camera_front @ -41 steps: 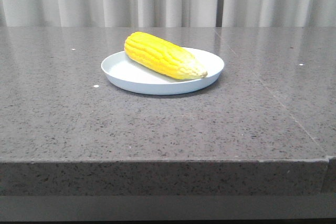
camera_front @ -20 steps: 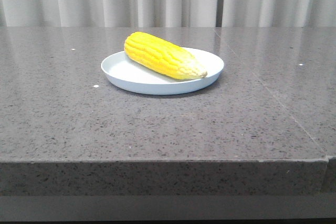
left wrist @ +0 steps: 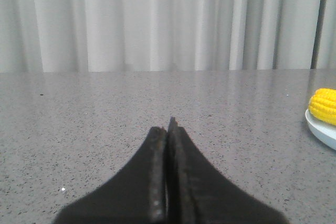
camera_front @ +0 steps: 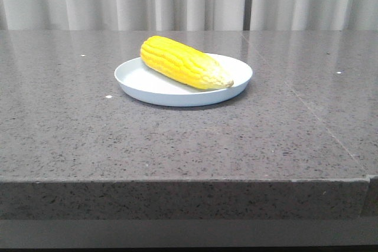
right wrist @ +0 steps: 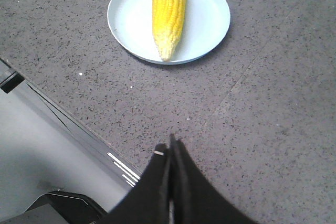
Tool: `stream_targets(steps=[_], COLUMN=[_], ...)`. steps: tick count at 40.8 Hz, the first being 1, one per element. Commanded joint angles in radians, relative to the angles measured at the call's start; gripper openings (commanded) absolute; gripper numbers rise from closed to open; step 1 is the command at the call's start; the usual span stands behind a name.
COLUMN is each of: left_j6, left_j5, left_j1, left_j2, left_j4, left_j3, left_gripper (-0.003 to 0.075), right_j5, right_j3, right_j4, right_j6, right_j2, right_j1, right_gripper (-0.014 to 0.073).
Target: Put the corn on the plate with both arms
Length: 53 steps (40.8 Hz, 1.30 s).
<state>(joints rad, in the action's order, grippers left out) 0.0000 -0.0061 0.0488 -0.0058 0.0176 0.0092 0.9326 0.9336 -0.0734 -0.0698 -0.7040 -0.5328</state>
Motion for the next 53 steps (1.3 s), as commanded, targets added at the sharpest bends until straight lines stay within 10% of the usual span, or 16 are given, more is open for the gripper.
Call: stream_targets(steps=[1,23,39,53], left_j6=[0.000,0.000,0.000,0.000], left_j5=[-0.081,-0.081,-0.081,-0.081], left_j1=[0.005,0.005,0.005,0.005], left_j2=[-0.017,-0.017,-0.017,-0.017], left_j4=[-0.001,-0.001,-0.001,-0.001], left_j3=[0.022,0.022,0.022,0.022], left_gripper=[-0.0020,-0.0020,-0.0020,-0.0020], right_j5=[-0.060,-0.085,-0.444,-0.769], right_j3=[0.025,-0.027,-0.417,-0.750], right_j4=[0.009,0.000,-0.002,-0.002], right_j6=[-0.003,-0.003,-0.003,-0.003], right_j2=[0.005,0.075,0.426,0.666], right_j1=[0.005,0.056,0.419,0.512], right_gripper=[-0.0085,-0.0085,-0.0085,-0.0085])
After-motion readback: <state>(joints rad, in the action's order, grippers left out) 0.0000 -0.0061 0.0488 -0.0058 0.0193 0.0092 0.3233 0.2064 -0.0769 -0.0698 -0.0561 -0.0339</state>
